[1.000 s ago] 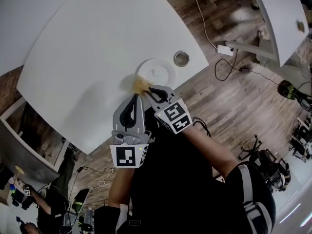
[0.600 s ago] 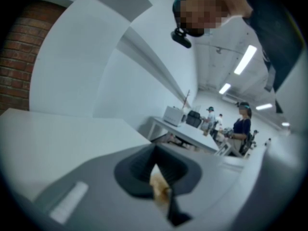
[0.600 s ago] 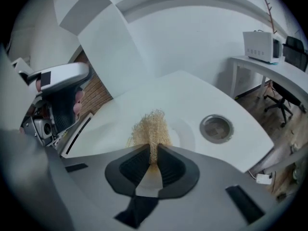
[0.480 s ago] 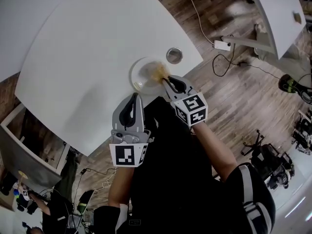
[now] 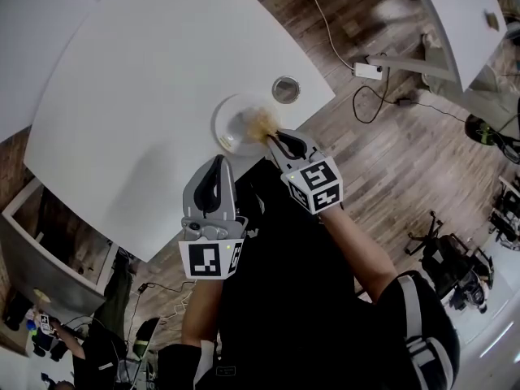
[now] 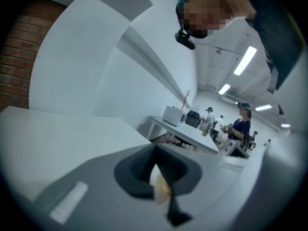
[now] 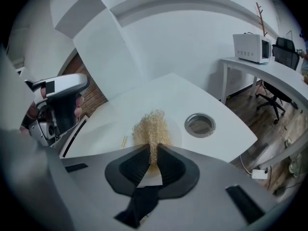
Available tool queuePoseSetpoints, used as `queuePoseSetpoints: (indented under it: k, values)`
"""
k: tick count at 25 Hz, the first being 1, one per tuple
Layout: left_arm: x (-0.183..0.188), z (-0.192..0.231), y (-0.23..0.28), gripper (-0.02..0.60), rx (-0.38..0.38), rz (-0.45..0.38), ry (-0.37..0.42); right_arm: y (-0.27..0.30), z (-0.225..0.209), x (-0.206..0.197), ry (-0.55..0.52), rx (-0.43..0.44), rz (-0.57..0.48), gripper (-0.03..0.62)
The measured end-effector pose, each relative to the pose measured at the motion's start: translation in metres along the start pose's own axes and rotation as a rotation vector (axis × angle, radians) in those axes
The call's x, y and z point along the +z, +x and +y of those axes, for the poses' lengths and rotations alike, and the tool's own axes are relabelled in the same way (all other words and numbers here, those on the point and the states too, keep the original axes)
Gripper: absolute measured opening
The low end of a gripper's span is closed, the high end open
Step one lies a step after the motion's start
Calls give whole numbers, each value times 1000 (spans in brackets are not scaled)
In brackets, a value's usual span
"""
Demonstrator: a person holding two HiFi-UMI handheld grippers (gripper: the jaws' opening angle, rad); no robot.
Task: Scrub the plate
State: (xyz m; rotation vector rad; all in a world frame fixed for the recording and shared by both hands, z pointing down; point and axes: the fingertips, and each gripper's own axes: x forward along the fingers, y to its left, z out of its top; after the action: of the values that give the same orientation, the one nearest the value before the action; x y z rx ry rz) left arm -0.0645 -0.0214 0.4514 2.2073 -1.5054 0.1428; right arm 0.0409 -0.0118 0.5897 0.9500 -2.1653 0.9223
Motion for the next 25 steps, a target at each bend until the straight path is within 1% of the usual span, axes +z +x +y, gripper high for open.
queuePoseSetpoints:
  k: [8,12,19,22,25]
  values:
    - [-7,14,-11,3,35,8,-17,20,40,-10,-43,93,41,44]
    - [-7,16,-14,3,40,4,-26,26,57,-10,-57,134,52,44]
    - [-2,21,-18,3,39,-5,-17,28,88,-14,-80,205,72,44]
    - [-5,19,-16,3,33,0,-15,23,89,-22,-88,218,92,44]
    - [-7,15,-11,3,20,3,-13,15,77,-27,-82,199,93,43]
